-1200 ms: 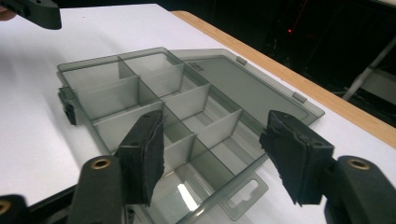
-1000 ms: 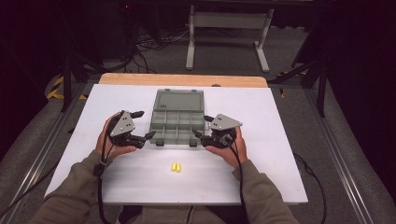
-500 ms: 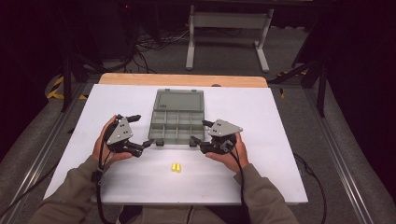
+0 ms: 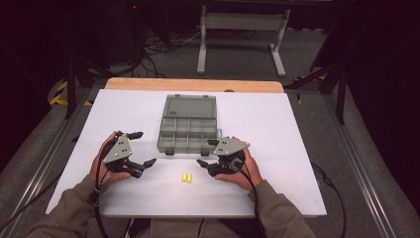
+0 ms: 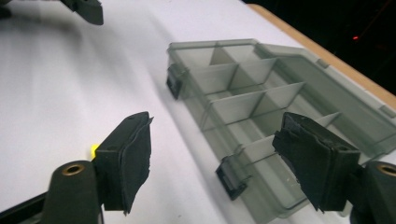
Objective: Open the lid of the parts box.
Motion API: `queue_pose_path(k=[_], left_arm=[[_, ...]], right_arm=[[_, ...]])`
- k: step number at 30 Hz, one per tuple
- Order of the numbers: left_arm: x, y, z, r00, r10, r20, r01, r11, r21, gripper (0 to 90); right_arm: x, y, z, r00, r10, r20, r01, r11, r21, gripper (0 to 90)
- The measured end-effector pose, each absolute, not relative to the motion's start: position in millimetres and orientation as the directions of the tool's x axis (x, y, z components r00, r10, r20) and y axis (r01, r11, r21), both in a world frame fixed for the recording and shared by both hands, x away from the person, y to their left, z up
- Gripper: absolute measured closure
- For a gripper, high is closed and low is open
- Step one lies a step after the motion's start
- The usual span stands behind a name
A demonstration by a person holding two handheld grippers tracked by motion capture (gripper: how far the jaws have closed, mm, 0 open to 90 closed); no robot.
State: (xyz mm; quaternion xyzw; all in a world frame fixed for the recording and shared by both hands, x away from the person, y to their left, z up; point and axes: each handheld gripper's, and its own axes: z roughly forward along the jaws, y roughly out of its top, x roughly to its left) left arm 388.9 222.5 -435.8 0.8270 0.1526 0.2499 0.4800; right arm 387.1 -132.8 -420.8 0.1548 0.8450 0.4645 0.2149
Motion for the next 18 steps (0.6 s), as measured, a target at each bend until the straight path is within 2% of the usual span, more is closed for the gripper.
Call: queue_pose_path(k=[11,18], left_arm=[[375.7,236.5,-454.1,0.844,0.491,0.216,0.076,-0.508,0.858,4.0],[369.1,241.4,-458.4,0.854,0.481,0.198,0.089,-0.510,0.856,3.6]], right_arm=[[383.1,-122.6,-438.1,-0.908,0.388,-0.160,0.109,0.586,0.803,14.2],[382.4,-117.0,-445.3,-0.928,0.347,-0.134,0.121,0.621,0.774,15.2]])
